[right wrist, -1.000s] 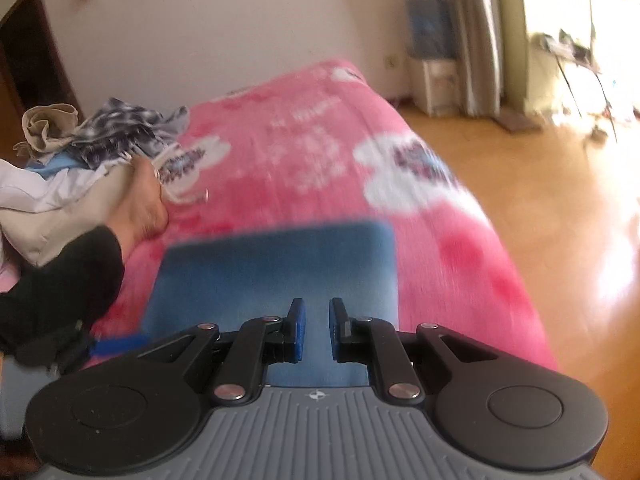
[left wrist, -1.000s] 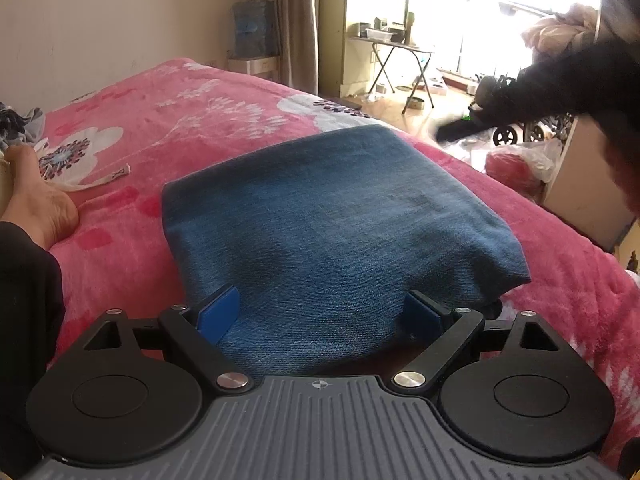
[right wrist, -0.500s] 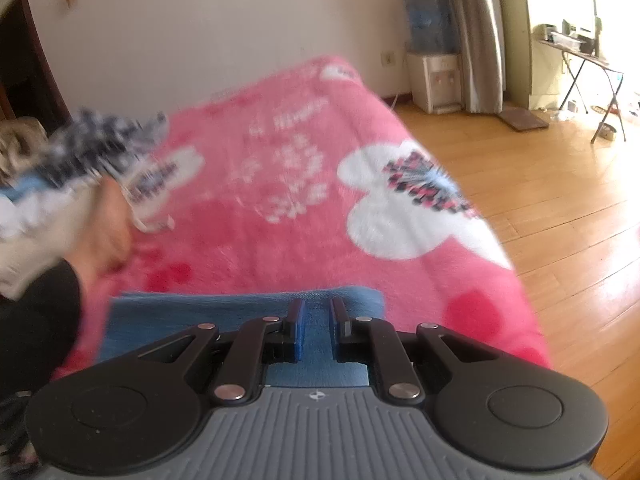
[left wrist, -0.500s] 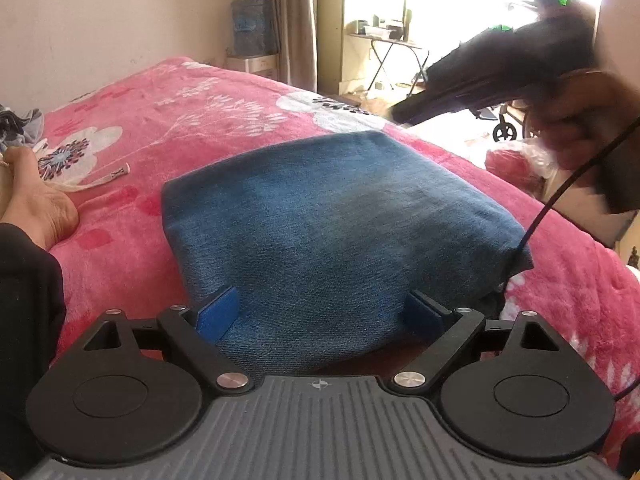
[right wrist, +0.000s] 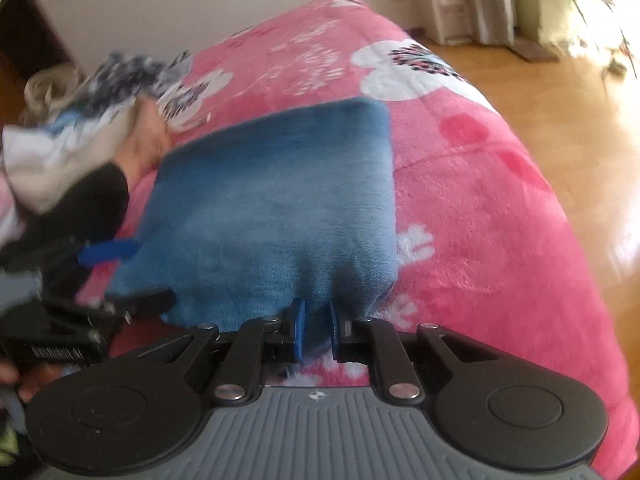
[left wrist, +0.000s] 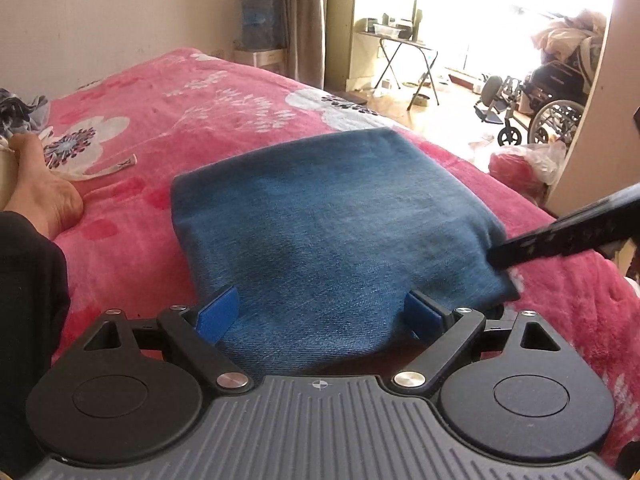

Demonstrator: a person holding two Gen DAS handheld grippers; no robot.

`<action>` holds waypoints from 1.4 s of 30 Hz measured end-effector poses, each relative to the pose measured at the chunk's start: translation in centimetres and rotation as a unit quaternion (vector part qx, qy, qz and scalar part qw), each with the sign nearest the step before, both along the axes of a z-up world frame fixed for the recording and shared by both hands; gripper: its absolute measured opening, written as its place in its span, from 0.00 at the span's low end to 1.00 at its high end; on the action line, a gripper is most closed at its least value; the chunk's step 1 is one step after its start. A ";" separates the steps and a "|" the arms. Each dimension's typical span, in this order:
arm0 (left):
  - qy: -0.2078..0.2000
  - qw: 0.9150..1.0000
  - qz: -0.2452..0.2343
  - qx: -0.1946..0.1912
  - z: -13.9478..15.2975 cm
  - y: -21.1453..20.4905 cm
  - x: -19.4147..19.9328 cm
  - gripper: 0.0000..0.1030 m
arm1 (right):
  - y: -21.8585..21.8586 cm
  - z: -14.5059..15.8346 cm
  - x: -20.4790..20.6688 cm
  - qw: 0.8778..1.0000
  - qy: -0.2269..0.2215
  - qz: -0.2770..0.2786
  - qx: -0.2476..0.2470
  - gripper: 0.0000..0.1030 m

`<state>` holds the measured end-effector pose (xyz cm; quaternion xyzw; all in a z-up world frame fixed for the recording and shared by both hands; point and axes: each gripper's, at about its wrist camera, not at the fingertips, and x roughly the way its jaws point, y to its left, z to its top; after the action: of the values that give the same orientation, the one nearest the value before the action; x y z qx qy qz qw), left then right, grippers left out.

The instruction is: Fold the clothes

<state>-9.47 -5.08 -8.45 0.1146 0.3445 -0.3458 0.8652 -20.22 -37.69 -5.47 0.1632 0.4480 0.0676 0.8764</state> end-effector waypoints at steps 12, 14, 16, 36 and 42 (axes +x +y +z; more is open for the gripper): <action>0.000 1.000 0.005 0.003 -0.2 0.2 0.0 0.88 | 3.6 -0.8 -0.4 0.997 -0.007 0.041 -0.070 0.15; 0.004 1.000 0.009 -0.001 -0.3 0.2 0.1 0.88 | 3.6 -0.7 -0.4 0.997 -0.003 0.037 -0.067 0.15; 0.003 1.000 0.010 -0.001 -0.3 0.2 0.1 0.88 | 3.5 -0.7 -0.4 0.997 0.000 0.035 -0.065 0.15; -0.001 1.000 0.018 -0.008 0.8 -1.5 1.5 0.88 | 3.9 -0.8 -0.5 0.997 0.008 0.023 -0.074 0.15; 0.011 0.999 0.027 0.015 -0.2 -1.9 1.5 0.90 | 4.0 -0.9 -0.5 0.997 0.007 0.021 -0.075 0.15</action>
<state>-7.97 -6.94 -8.63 0.1144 0.3625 -0.3183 0.8685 -20.72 -33.72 -6.32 0.0882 0.4612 0.0517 0.8814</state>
